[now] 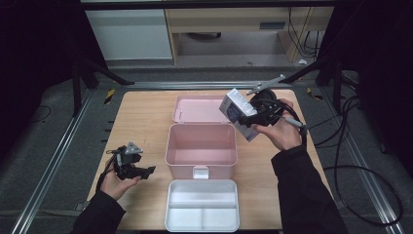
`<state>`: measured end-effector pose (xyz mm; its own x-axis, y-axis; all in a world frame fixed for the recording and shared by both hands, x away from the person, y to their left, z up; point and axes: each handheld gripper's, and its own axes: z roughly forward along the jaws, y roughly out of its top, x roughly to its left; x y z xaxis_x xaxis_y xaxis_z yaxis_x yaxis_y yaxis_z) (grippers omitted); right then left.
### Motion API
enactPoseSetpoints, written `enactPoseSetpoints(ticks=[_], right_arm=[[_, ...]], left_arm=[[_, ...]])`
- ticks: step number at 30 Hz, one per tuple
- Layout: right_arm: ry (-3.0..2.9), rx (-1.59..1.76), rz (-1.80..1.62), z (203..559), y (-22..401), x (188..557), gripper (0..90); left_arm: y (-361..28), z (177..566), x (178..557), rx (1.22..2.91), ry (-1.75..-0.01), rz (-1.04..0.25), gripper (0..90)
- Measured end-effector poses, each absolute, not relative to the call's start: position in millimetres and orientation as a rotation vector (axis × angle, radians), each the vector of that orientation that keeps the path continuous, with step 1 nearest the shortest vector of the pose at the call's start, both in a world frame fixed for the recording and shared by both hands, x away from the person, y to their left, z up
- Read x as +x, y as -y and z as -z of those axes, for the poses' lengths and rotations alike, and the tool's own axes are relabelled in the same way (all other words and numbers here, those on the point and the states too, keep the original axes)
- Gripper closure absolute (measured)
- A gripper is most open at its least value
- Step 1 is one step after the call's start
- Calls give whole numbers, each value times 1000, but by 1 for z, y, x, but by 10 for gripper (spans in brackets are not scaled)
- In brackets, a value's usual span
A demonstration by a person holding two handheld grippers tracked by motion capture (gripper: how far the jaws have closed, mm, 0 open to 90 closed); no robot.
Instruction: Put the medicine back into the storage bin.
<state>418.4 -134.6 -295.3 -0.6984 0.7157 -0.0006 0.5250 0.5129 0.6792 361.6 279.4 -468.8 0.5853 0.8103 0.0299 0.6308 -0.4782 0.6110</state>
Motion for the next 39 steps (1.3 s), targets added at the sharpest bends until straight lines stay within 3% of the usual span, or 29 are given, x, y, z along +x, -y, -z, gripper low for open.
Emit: enactPoseSetpoints(ticks=[17,39], right_arm=[[-2604,934,-940,311,73,430,564],[-2776,867,-776,375,28,433,560]], left_arm=[[-281,469,362,2259,-1158,-448,283],[-281,467,361,2254,-1146,-451,287]])
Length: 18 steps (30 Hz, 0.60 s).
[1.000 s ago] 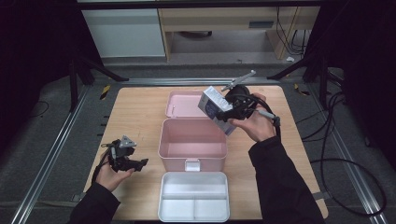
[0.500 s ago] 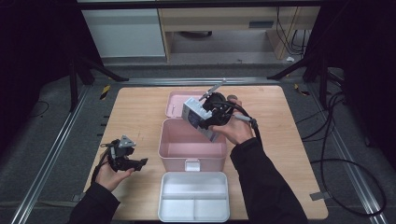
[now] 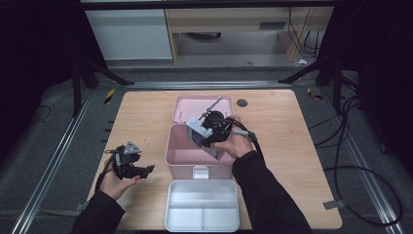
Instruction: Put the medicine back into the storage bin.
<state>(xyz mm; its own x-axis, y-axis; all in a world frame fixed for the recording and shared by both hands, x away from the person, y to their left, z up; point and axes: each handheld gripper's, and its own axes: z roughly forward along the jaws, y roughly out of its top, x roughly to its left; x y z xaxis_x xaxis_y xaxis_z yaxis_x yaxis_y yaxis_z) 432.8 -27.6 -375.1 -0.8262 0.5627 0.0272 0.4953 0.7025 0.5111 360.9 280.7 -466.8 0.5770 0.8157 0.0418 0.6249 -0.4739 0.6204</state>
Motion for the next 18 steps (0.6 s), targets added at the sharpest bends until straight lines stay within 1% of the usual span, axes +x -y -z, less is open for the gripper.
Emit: enactPoseSetpoints(ticks=[12,16,18], right_arm=[[-2837,854,-690,401,17,435,552],[-2833,857,-693,405,16,435,530],[-2826,858,-722,403,17,435,505]], left_arm=[[-280,465,360,2253,-1132,-453,287],[-280,465,360,2252,-1130,-453,287],[-280,465,360,2251,-1128,-453,287]])
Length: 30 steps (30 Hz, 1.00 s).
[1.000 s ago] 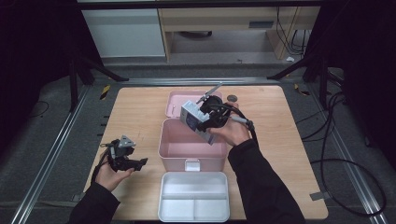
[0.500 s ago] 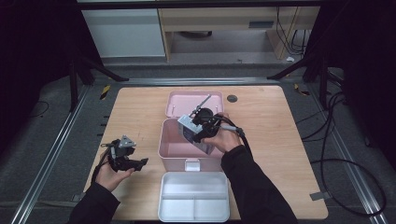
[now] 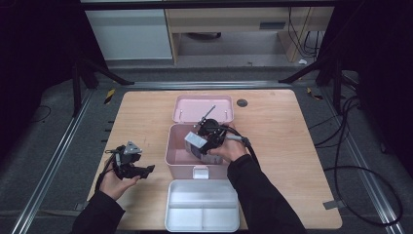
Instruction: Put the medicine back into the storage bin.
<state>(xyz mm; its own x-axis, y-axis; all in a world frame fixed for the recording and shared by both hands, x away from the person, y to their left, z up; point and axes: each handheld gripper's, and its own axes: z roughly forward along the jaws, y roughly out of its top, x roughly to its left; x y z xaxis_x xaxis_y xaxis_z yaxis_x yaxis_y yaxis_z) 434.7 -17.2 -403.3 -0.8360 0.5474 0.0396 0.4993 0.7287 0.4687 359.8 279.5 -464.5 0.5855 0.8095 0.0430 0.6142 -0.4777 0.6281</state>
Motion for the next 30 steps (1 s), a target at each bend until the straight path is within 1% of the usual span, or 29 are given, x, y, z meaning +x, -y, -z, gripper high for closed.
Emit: enactPoseSetpoints(ticks=[8,11,17,23,30], right_arm=[[-2734,840,-876,375,32,424,500],[-2690,837,-950,362,46,419,496],[-2620,830,-1018,343,73,405,490],[-2564,823,-1070,333,100,386,493],[-2532,816,-1094,340,131,361,497]], left_arm=[[-278,455,356,2241,-1085,-457,306],[-277,449,353,2236,-1060,-447,333],[-269,436,344,2288,-917,-427,379],[-262,428,333,2318,-811,-347,422],[-249,430,322,2380,-701,-237,454]])
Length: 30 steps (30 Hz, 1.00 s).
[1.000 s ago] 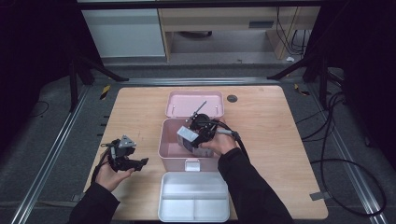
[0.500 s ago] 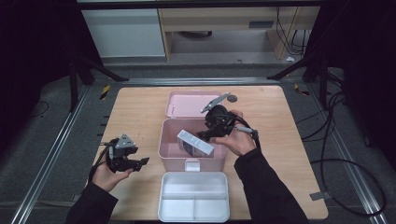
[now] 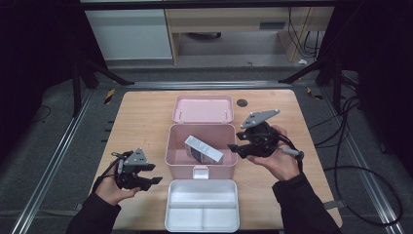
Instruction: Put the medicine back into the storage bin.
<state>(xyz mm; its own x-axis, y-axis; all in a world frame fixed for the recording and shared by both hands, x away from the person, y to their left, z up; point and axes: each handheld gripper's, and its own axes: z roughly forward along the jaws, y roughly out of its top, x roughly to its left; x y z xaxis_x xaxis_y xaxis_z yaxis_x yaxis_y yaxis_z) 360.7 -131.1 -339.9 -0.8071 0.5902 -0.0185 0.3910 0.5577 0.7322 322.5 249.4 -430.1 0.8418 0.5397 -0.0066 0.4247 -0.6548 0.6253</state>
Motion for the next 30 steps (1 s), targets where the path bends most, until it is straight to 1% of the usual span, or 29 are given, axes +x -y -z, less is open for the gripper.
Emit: enactPoseSetpoints(ticks=[4,13,21,30], right_arm=[[-2544,819,-1074,348,145,349,494],[-2623,763,-1018,380,164,327,490],[-2720,702,-968,403,160,315,511],[-2825,627,-907,428,144,308,544]], left_arm=[[-239,431,316,2420,-623,-177,461],[-224,427,304,2470,-480,-109,523],[-204,429,293,2543,-359,-85,567],[-191,443,290,2616,-315,-66,598]])
